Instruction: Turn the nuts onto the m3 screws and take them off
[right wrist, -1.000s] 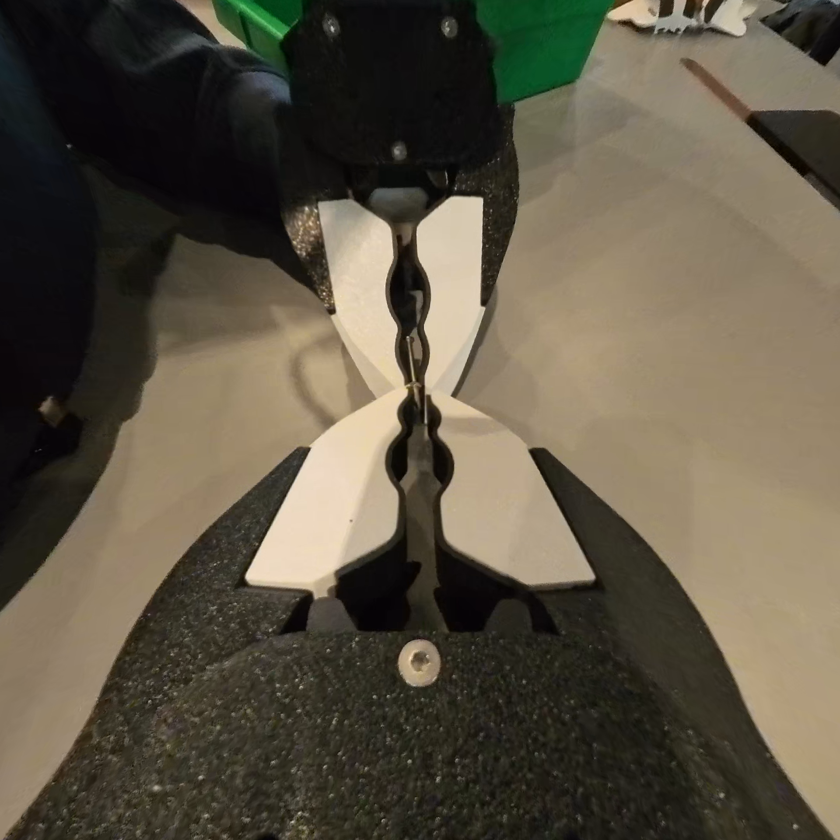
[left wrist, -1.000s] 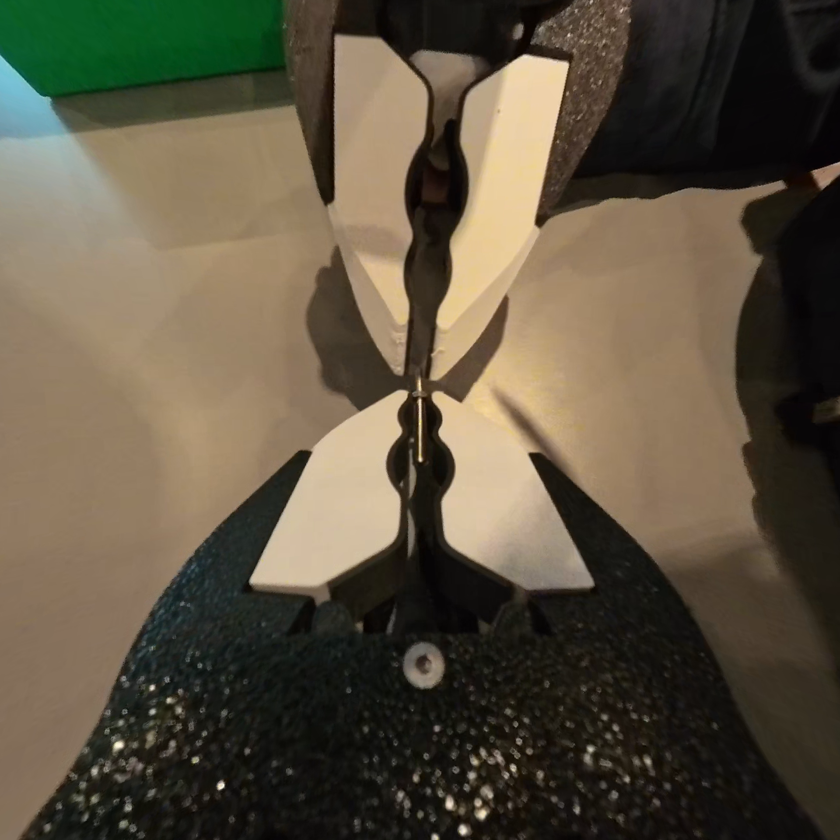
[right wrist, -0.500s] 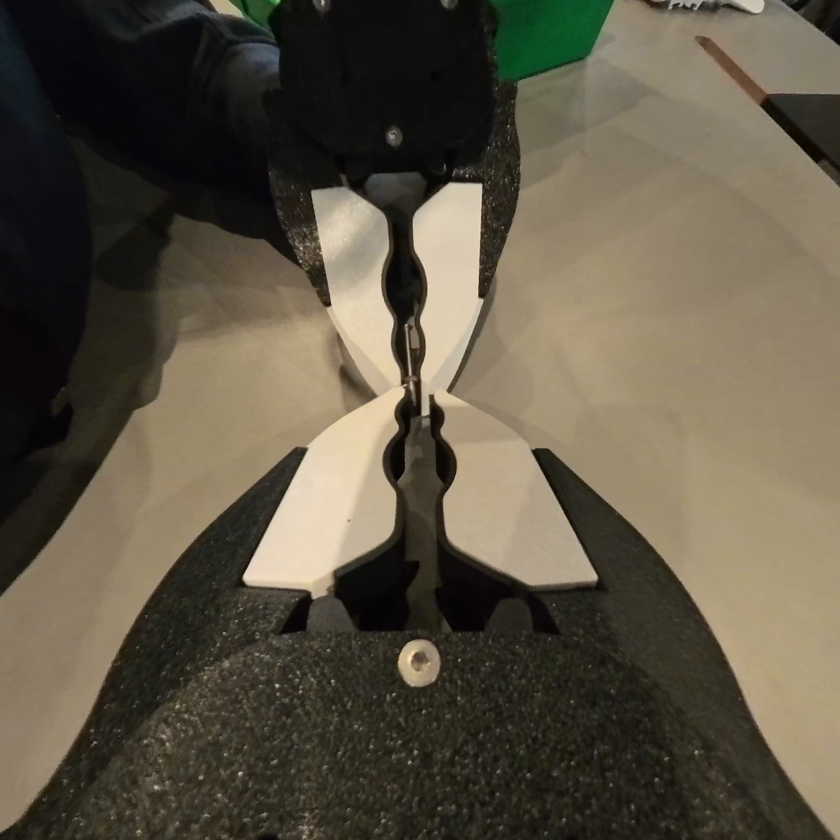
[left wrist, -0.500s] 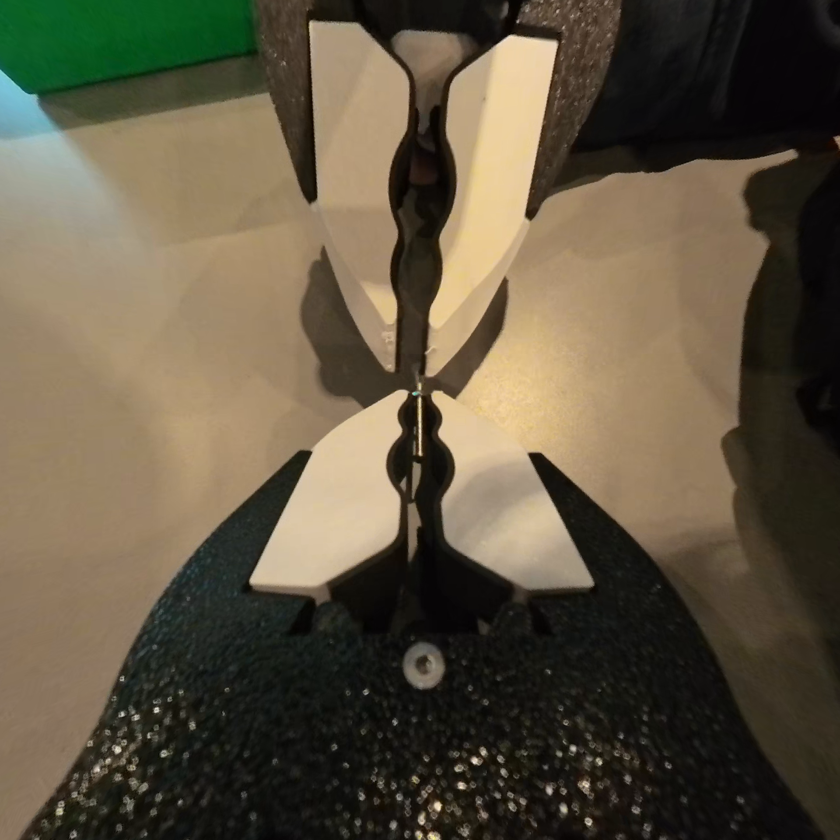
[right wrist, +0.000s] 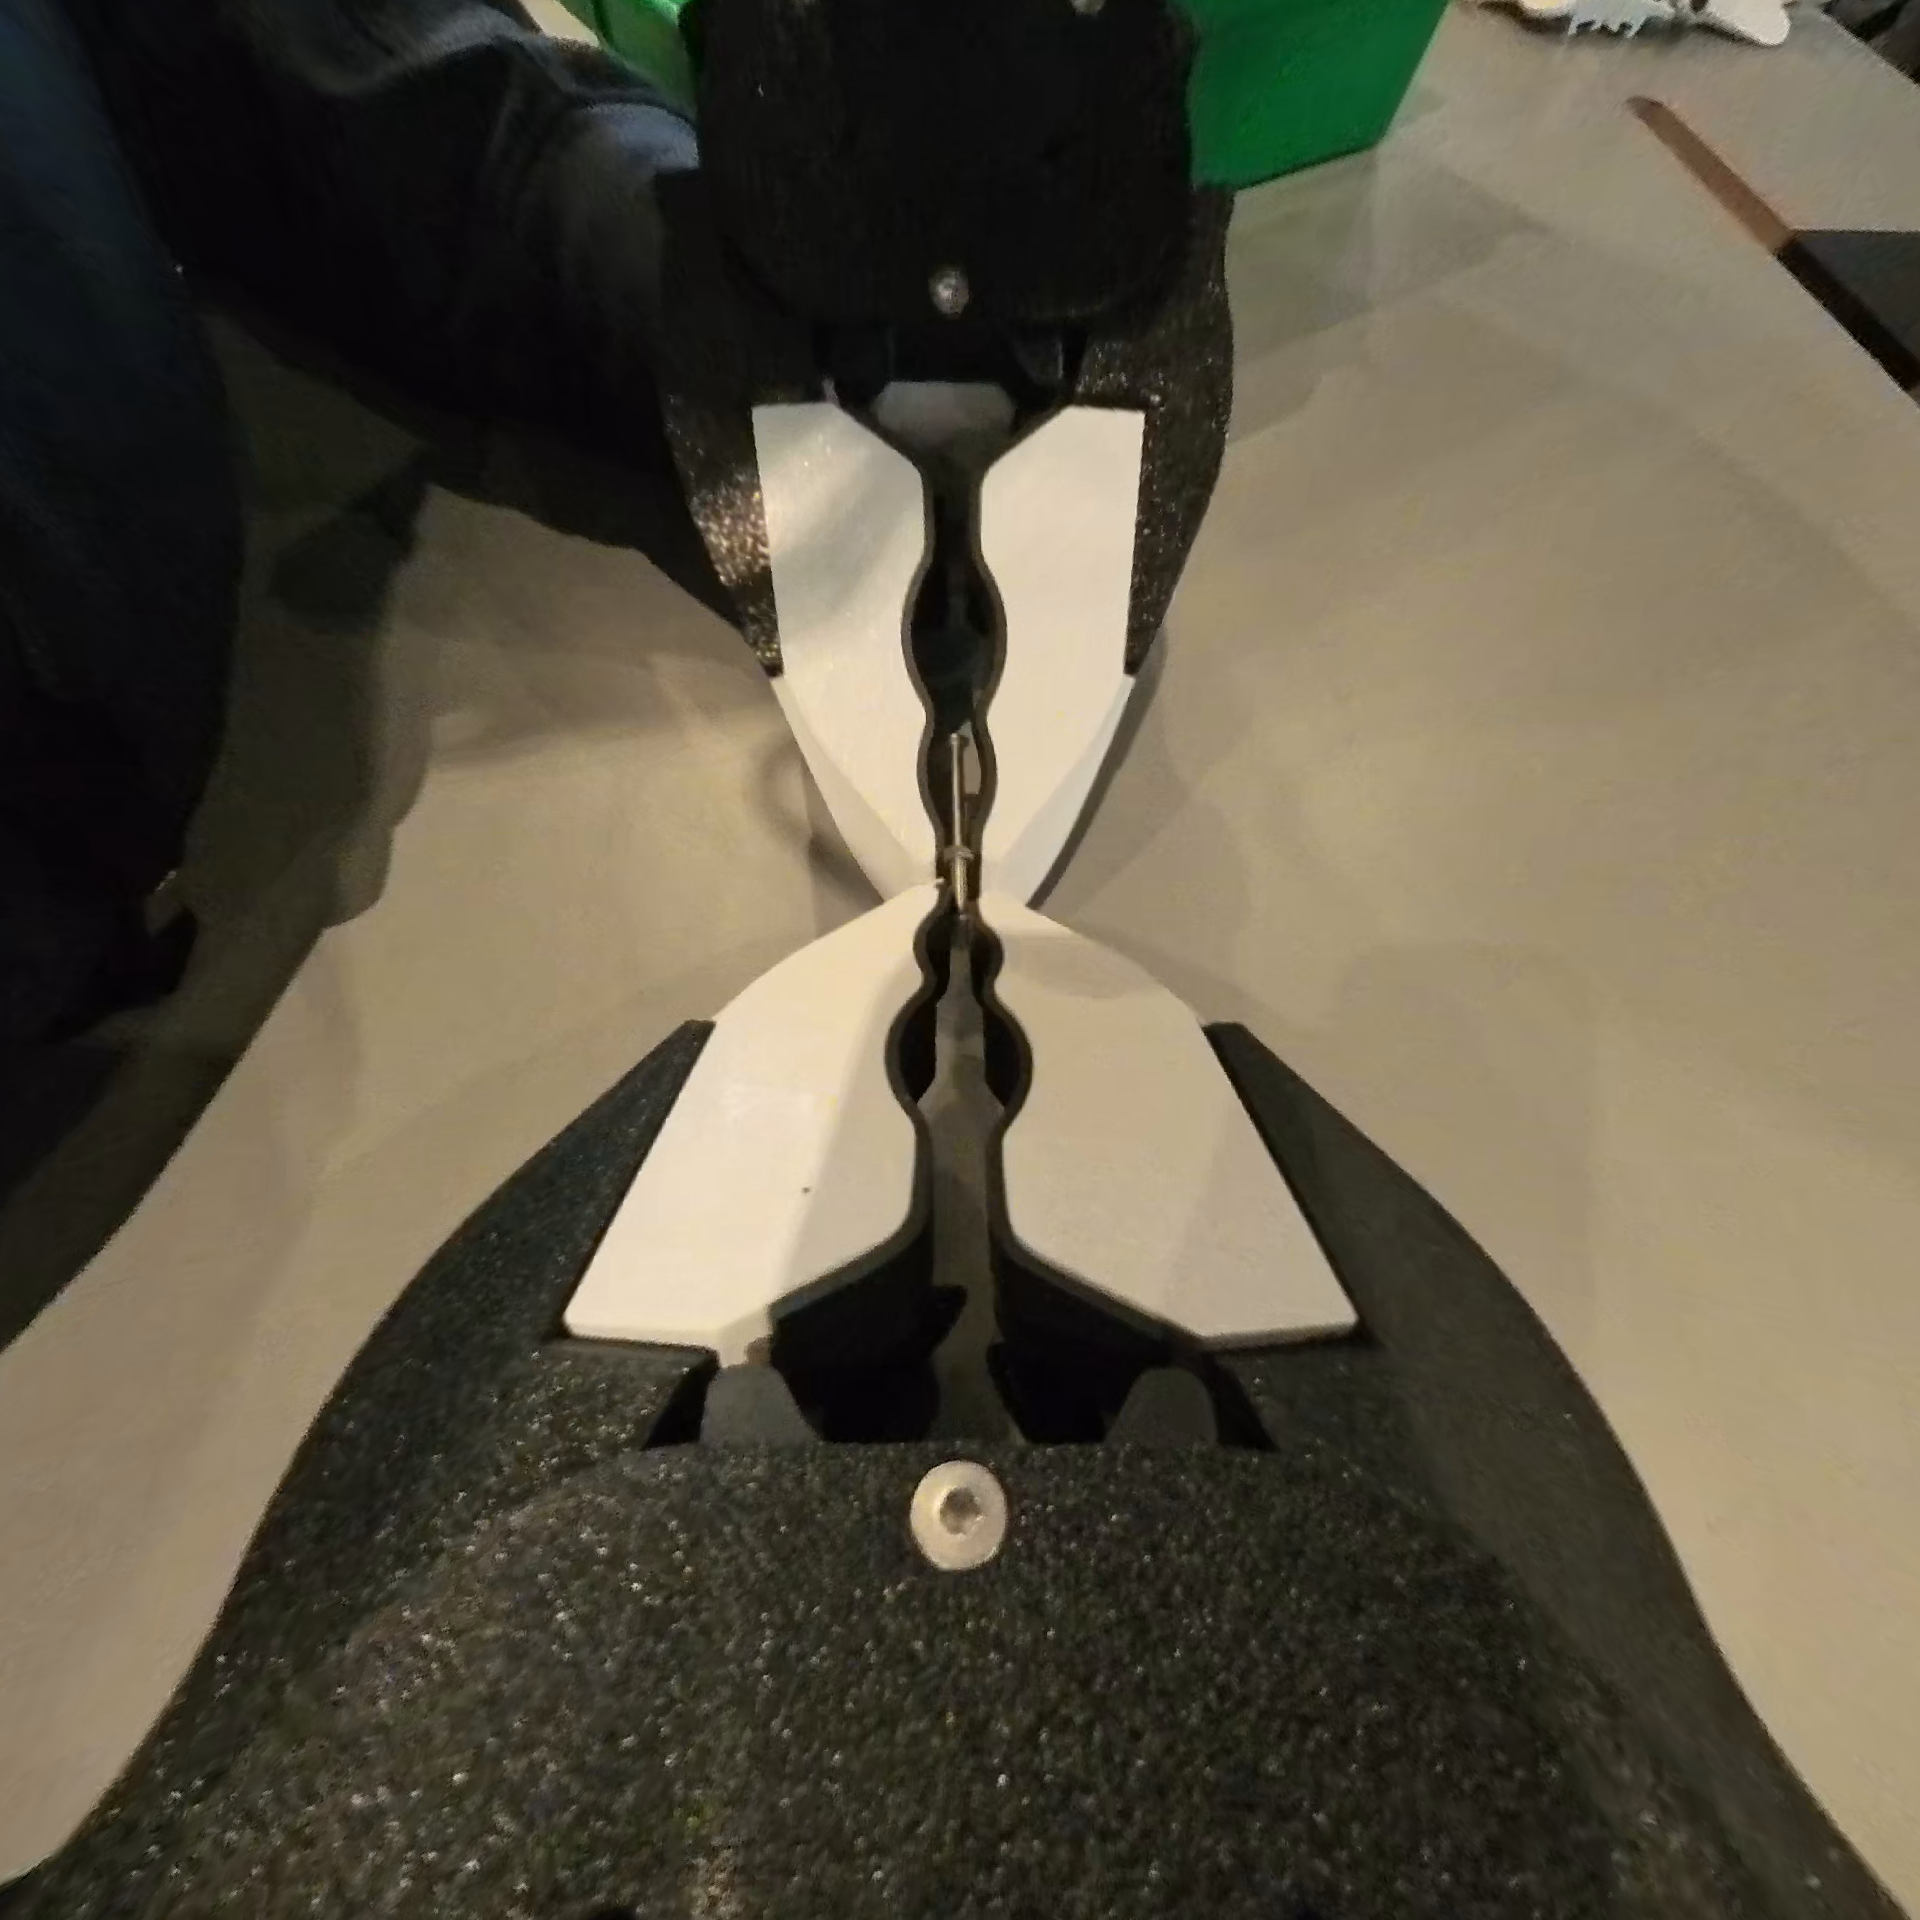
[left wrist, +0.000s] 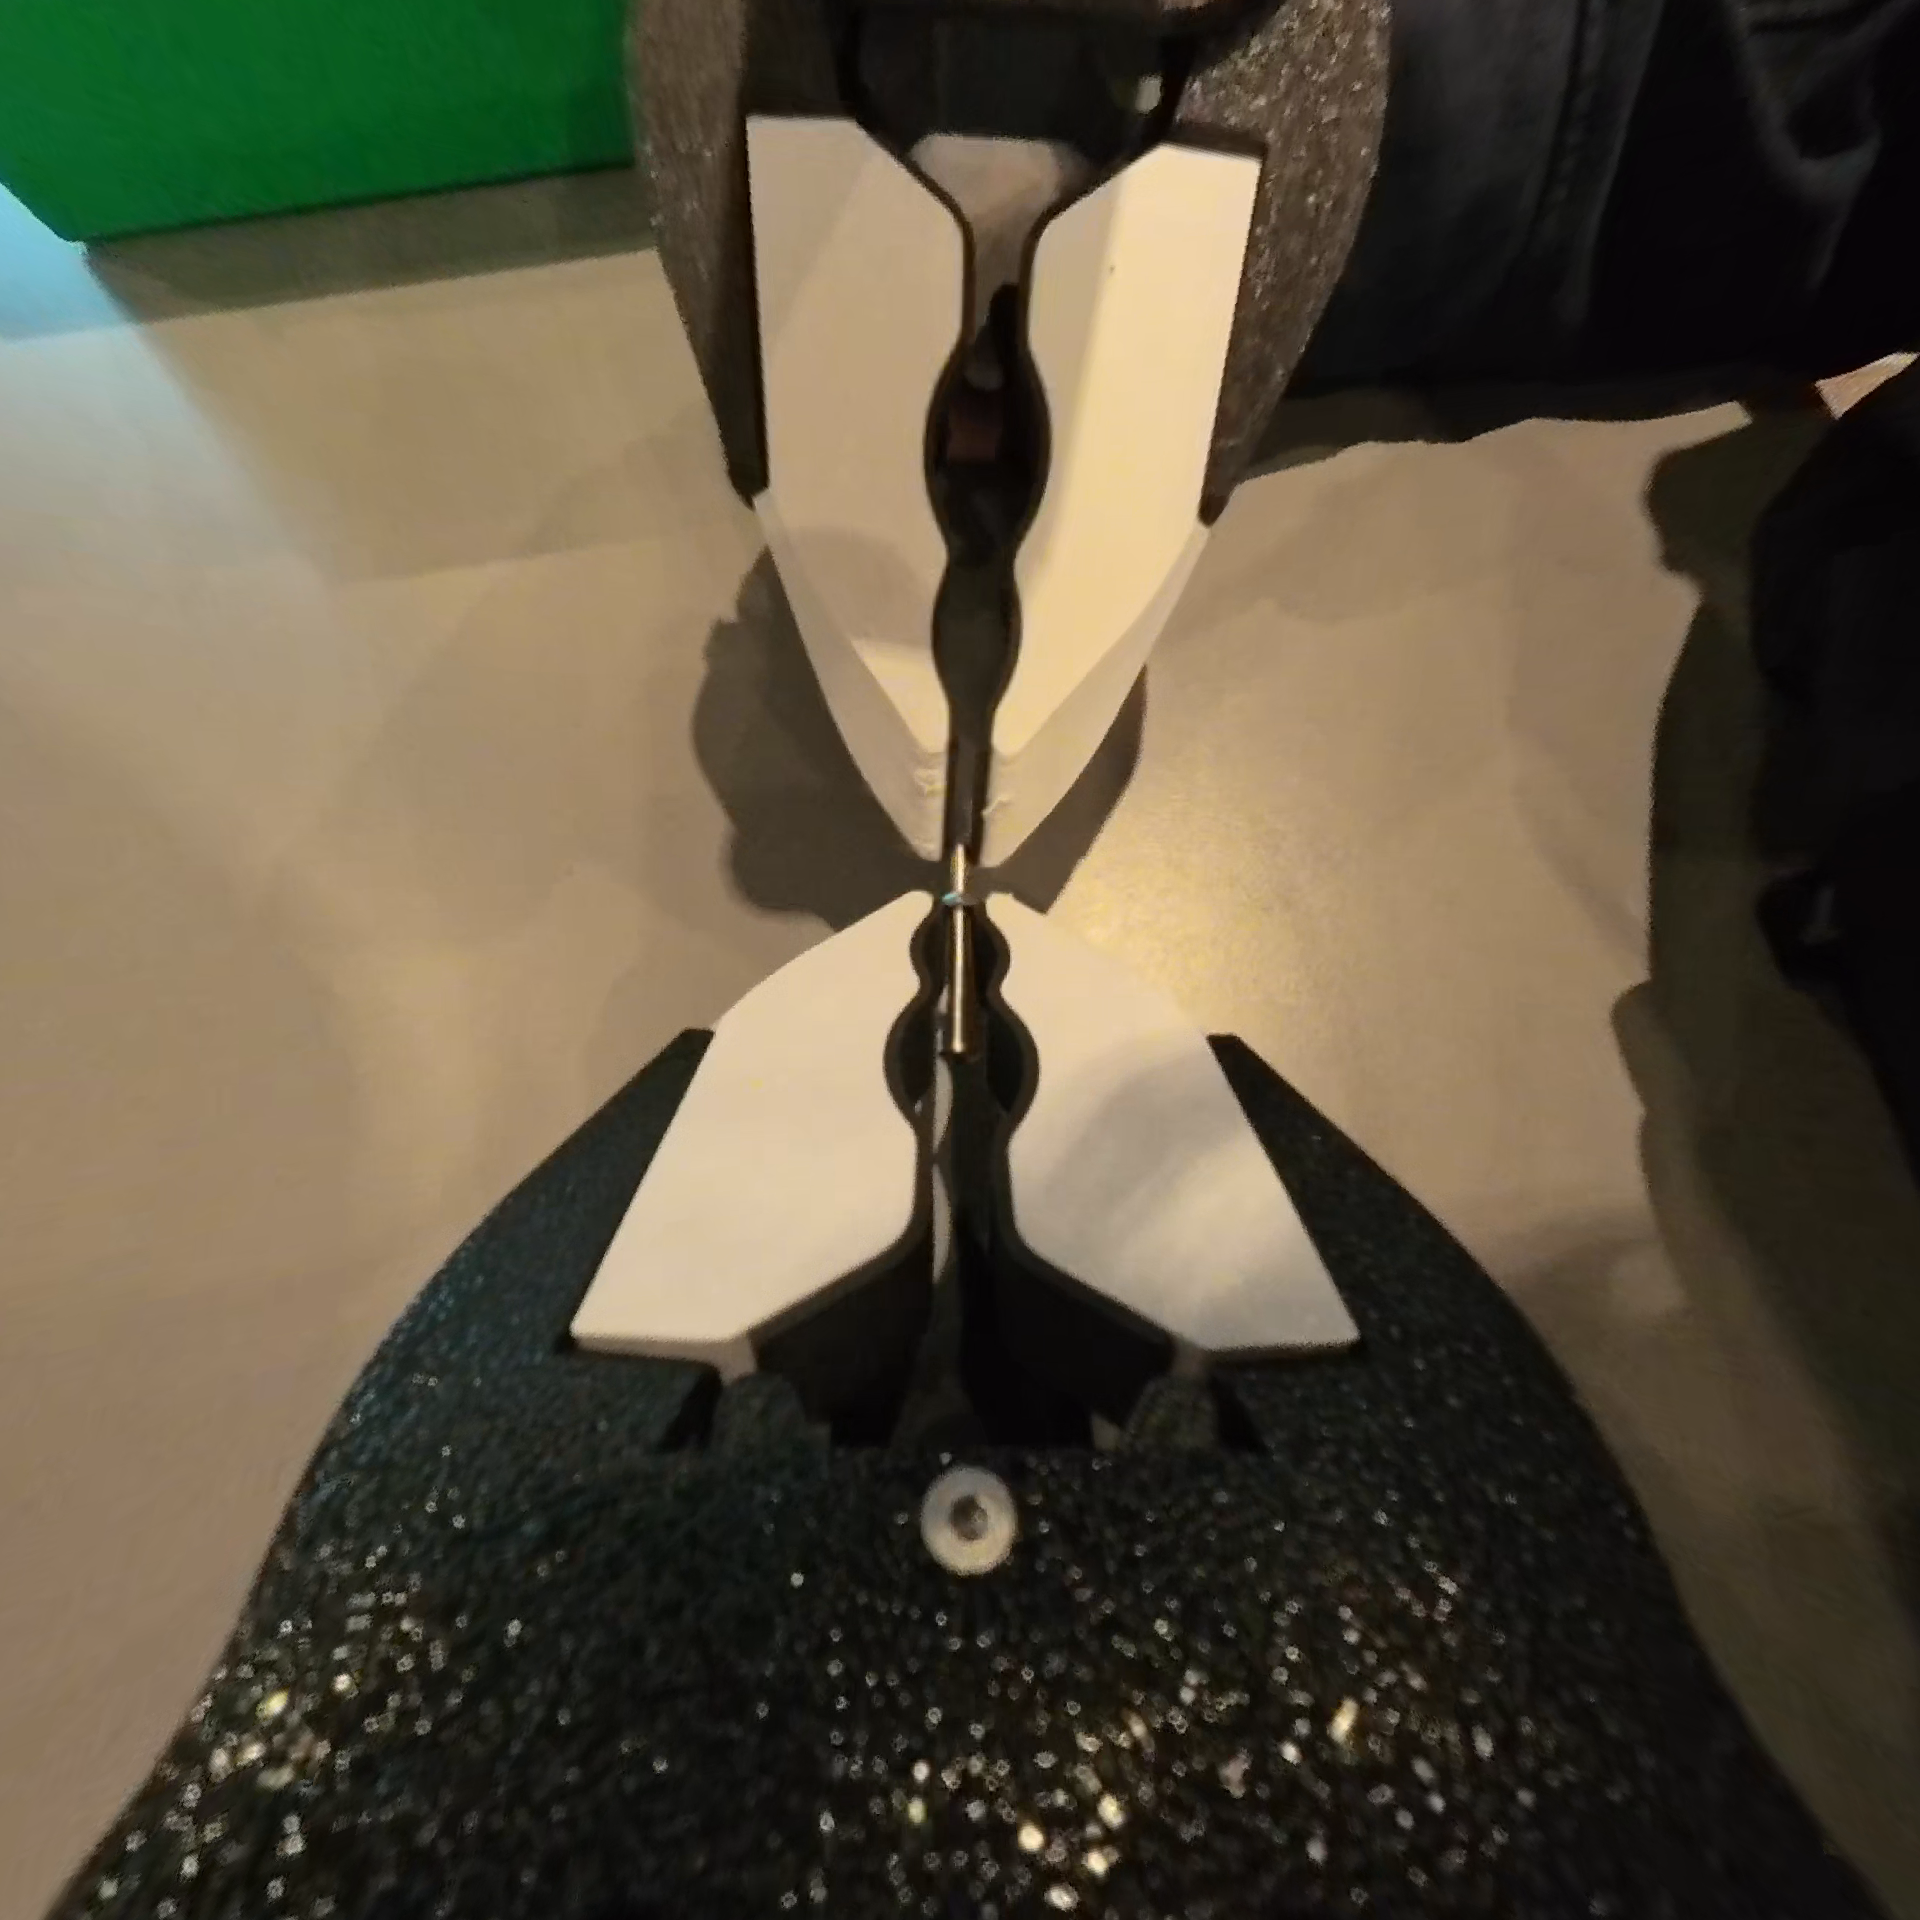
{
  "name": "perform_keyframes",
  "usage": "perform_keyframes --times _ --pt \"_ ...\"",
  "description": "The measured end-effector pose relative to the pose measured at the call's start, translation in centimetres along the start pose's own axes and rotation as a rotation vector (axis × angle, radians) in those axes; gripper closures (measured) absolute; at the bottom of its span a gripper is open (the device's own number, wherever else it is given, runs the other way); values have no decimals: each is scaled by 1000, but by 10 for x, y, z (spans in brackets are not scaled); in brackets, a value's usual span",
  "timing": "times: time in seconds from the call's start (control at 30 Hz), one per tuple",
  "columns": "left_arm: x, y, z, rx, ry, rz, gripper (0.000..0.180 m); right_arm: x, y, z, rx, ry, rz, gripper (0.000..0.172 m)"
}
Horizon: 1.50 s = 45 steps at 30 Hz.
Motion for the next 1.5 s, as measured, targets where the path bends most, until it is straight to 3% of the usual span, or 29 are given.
perform_keyframes --times 0.23,0.33,0.7,0.93,1.5 --pt "2 -2 2 20 -32 -32 174 2 1 1 -7 -17 13 170" --pt "1 1 1 34 -19 -3 154 -1 0 1 -8 4 9 170" --pt "-2 0 1 43 3 -29 179 -7 -1 10 5 24 -20 170" --pt "-3 -2 -2 71 20 -76 169 -10 -1 10 8 48 -20 170" --pt "1 -4 0 112 -29 -135 179 -9 0 11 8 62 -18 170"
Point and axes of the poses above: each gripper's, where its closed fingertips meet, z back along the fingers, x out of its top, y = z × x across the jaws, the point moved 5 cm from there along z, back along the fingers, and after that the axes turned 7 degrees about x, right-handed, at the moved point
